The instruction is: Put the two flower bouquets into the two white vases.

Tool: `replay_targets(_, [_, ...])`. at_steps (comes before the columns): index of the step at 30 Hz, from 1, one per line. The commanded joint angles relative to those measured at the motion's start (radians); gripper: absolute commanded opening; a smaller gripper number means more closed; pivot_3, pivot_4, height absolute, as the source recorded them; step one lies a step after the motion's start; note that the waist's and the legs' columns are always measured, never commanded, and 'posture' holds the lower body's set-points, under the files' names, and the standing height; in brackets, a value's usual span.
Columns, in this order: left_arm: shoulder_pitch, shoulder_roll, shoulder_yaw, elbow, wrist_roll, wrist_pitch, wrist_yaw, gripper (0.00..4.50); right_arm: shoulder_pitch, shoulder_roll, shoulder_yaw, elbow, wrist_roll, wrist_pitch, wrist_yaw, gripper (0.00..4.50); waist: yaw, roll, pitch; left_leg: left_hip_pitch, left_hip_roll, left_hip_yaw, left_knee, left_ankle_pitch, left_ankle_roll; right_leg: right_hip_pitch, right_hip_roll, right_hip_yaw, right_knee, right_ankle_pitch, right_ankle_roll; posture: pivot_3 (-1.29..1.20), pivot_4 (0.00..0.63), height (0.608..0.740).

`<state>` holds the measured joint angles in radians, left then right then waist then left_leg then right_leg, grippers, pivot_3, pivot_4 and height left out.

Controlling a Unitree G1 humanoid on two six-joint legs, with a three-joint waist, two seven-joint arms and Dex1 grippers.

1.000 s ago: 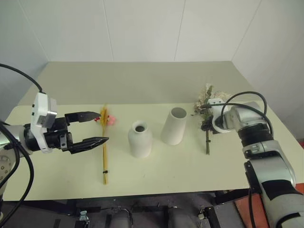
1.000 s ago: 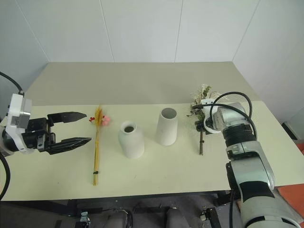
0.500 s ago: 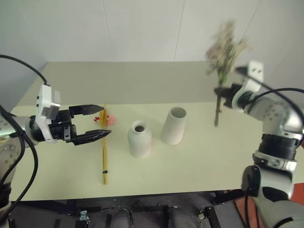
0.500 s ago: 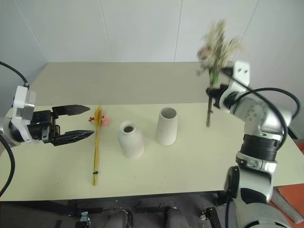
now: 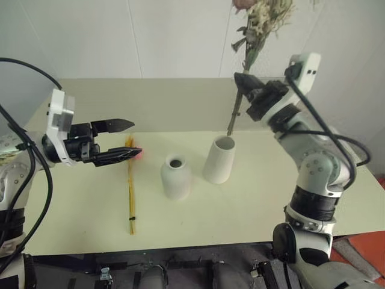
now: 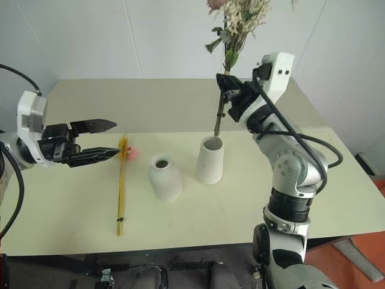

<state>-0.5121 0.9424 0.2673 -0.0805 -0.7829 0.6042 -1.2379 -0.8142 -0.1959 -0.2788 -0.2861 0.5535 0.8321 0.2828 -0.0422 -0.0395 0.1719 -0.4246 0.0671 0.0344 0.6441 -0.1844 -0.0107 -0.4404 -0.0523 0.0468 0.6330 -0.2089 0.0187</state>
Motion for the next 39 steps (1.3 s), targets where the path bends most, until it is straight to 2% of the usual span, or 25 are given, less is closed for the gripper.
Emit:
replay_targets(1, [-0.012,0.008,0.014,-0.02,0.003,-0.013,-0.004,4.5,0.012,-0.006,0.02,-0.011,-0.003,-0.07,0.007,0.19,0.0,0.0,0.0,0.0,0.0,0.0,0.0,0.0,0.0,0.0,0.0,0.0,0.0,0.0,0.0,0.0,0.15,0.74])
replay_targets(9, [0.008,0.02,0.029,-0.004,0.024,-0.034,-0.025,4.5,0.143,-0.011,0.133,-0.025,-0.053,-0.14,0.026,0.19,0.0,0.0,0.0,0.0,0.0,0.0,0.0,0.0,0.0,0.0,0.0,0.0,0.0,0.0,0.0,0.0,0.15,0.74])
replay_targets(15, [0.014,0.022,0.032,-0.008,0.034,-0.036,-0.027,4.5,0.313,-0.052,0.203,-0.118,-0.111,-0.217,0.063,2.3,0.002,0.0,0.0,0.0,0.0,0.0,0.0,0.0,0.0,0.0,0.0,0.0,-0.001,-0.001,0.001,0.0,0.15,0.74])
replay_targets(21, [0.022,0.035,0.014,0.009,0.078,-0.034,-0.003,4.5,0.451,-0.12,0.187,-0.26,-0.086,-0.238,0.107,4.4,0.003,0.0,0.0,0.001,0.0,0.0,0.0,0.0,0.0,0.001,0.0,0.0,0.0,-0.004,0.006,0.0,0.15,0.74])
replay_targets(29, [-0.01,0.108,-0.166,-0.057,0.26,0.223,0.243,4.5,0.566,-0.339,0.019,-0.407,0.074,-0.158,0.219,4.46,0.008,0.0,0.0,0.002,0.0,0.0,0.0,0.0,0.0,0.001,0.0,0.0,0.0,-0.004,0.007,0.0,0.15,0.74])
replay_targets(33, [-0.079,0.139,-0.302,-0.108,0.312,0.494,0.345,4.5,0.599,-0.493,-0.068,-0.421,0.166,-0.13,0.332,4.46,0.015,-0.001,0.0,0.001,0.0,0.0,0.0,0.0,0.0,0.001,0.0,0.0,-0.001,-0.005,0.007,0.0,0.15,0.74])
replay_targets(35, [-0.129,0.111,-0.372,-0.112,0.333,0.617,0.402,4.5,0.623,-0.567,-0.104,-0.415,0.203,-0.139,0.414,4.46,0.019,-0.001,0.0,0.002,-0.001,0.0,0.0,0.0,0.0,0.001,0.0,0.0,-0.001,-0.005,0.007,0.0,0.15,0.74])
replay_targets(39, [-0.21,0.003,-0.446,-0.048,0.388,0.752,0.528,4.5,0.649,-0.665,-0.146,-0.4,0.248,-0.156,0.523,4.46,0.029,-0.001,0.0,0.003,-0.001,0.0,0.0,0.0,0.0,0.003,0.0,0.0,-0.001,-0.005,0.008,0.0,0.15,0.74])
